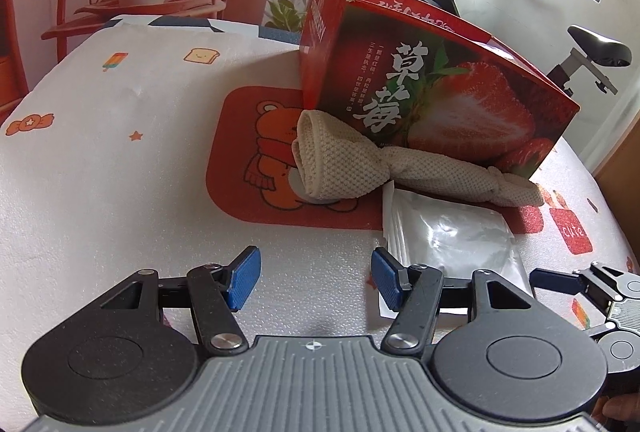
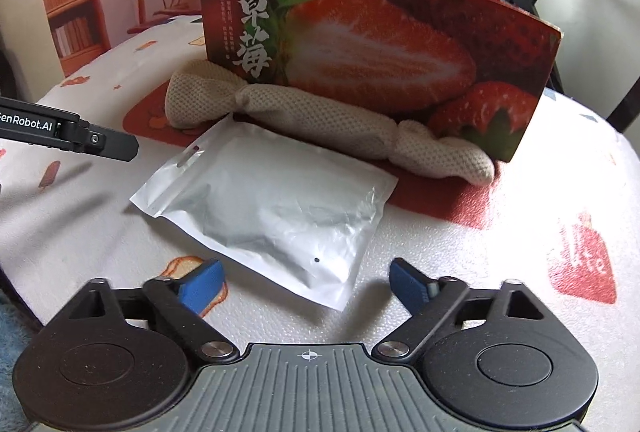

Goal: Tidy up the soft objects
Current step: 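Move both tools down to the clear bag of green cable, then close both tools on the clear cable bag and lift it, then carry the cable bag with both tools into the red box and open, then move both tools down and close on the beige knitted rope toy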

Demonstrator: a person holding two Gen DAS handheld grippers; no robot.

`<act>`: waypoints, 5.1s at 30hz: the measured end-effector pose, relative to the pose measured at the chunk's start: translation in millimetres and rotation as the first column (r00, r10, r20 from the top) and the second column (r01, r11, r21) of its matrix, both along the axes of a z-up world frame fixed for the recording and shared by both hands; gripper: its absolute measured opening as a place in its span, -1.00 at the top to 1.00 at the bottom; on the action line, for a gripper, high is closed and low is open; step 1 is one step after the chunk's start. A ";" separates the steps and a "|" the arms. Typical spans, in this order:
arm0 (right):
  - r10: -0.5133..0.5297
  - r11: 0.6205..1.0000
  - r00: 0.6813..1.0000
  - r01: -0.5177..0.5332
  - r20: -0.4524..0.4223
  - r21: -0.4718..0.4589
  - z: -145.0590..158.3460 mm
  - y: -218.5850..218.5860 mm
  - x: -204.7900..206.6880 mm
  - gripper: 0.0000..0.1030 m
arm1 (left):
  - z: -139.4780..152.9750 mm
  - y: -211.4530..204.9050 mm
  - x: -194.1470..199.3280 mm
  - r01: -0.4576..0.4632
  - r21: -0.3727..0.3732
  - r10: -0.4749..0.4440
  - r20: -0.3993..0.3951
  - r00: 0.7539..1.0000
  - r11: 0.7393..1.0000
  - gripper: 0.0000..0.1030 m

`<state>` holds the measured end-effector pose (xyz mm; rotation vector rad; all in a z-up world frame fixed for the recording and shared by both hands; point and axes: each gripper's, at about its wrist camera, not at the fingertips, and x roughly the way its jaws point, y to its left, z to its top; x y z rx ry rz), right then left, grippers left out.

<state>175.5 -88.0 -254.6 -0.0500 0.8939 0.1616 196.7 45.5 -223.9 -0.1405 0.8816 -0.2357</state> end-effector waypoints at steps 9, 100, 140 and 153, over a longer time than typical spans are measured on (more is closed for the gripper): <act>0.004 1.000 1.000 -0.004 0.024 -0.009 1.2 2.9 4.2 -0.40 | 0.6 0.0 -1.4 0.001 0.002 -0.001 0.008 1.000 1.000 -0.24; -0.105 0.970 0.910 0.004 0.401 0.244 139.7 -65.8 82.3 0.22 | 113.7 -61.8 81.7 0.332 -0.162 -0.262 0.346 0.901 0.929 0.24; -0.177 0.984 0.912 0.164 0.370 0.065 59.5 -99.8 35.8 -0.07 | 61.2 -8.1 58.8 0.028 -0.053 -0.015 0.233 0.972 0.998 -0.50; -0.287 0.949 0.943 0.257 0.166 0.182 -4.8 -102.8 64.3 -0.07 | -3.3 -15.9 80.2 -0.030 -0.023 0.031 0.047 0.998 0.999 -0.48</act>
